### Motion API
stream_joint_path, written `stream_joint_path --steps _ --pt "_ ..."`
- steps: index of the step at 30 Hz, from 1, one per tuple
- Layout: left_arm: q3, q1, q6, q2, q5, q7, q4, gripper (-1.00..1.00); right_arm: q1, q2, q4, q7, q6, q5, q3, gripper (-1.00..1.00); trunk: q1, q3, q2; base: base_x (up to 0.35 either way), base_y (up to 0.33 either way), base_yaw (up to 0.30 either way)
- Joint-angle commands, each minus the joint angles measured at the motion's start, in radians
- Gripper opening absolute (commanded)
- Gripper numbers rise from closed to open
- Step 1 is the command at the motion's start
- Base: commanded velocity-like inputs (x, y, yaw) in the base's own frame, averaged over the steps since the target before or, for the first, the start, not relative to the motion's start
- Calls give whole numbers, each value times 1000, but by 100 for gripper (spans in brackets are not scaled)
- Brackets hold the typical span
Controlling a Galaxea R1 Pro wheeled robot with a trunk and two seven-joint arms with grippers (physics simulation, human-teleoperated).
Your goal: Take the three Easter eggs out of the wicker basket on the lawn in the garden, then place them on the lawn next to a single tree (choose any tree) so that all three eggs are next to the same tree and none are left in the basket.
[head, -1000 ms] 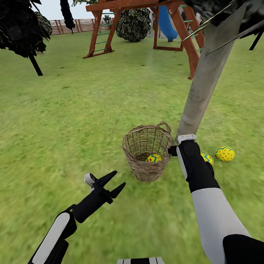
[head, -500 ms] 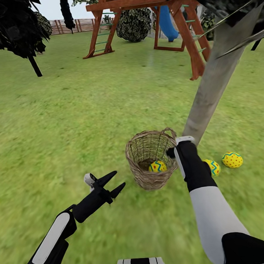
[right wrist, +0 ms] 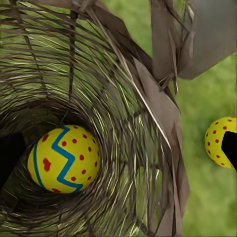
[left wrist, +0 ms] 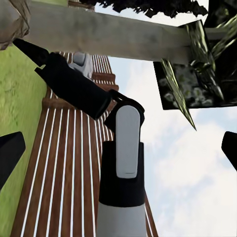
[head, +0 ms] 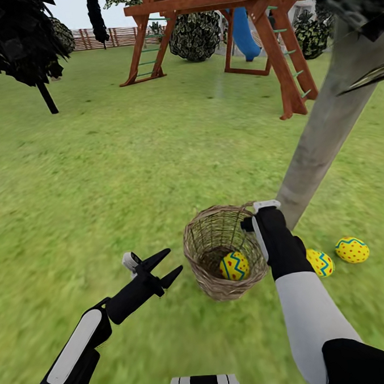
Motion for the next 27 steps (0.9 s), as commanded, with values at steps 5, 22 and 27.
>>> stream_joint_path --steps 5,22,27 --pt "-2 -1 0 0 3 -2 2 100 1 2 12 -1 3 -4 -1 100 0 -1 0 55 0 0" --pt "-3 -1 1 -4 4 -2 2 100 -2 -7 174 8 -3 -230 -3 100 0 -1 0 145 170 0" --pt "-3 -1 0 -5 3 -2 2 100 -2 -7 177 -21 -16 -232 -8 100 0 -1 0 18 22 0"
